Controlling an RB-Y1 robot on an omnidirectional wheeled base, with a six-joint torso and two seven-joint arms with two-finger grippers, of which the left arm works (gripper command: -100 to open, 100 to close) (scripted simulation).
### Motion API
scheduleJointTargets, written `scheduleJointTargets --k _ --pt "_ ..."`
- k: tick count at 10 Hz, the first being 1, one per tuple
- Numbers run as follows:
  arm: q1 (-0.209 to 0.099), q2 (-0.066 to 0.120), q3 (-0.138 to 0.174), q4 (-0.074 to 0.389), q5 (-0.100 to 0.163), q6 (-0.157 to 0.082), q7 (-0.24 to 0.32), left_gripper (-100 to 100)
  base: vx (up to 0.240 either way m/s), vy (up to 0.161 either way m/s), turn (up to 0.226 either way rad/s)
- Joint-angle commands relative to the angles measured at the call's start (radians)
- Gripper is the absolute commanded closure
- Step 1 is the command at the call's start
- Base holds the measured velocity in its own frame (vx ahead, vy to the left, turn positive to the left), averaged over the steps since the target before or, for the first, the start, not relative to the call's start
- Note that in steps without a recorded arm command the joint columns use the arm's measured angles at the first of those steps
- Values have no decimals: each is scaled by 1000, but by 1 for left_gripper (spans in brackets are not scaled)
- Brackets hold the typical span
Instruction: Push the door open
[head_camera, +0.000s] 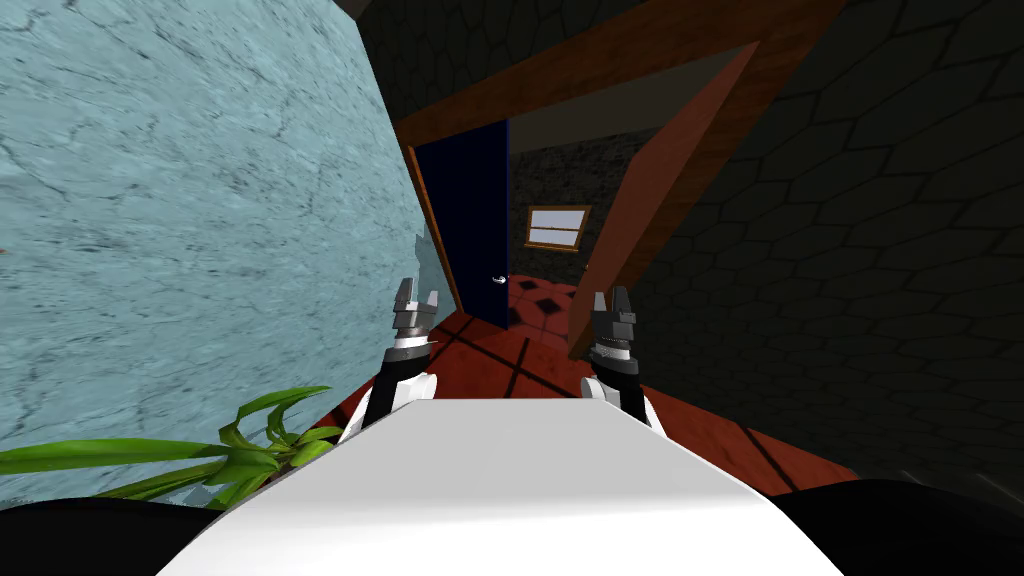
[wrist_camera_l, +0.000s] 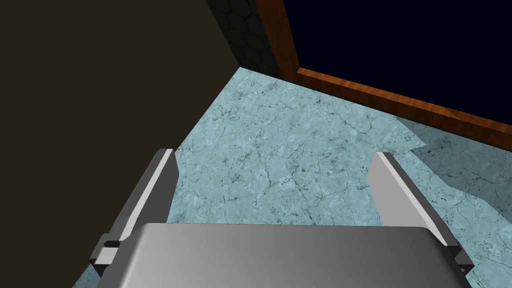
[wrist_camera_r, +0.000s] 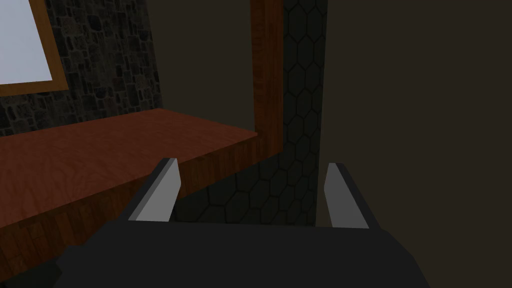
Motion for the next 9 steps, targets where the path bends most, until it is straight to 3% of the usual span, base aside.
scheduleJointTargets --k 1,9 --pt "-8 8 -5 32 1 -9 -1 -100 145 20 -38" --pt "-46 36 -30 188 5 -50 -3 -100 90 23 -40"
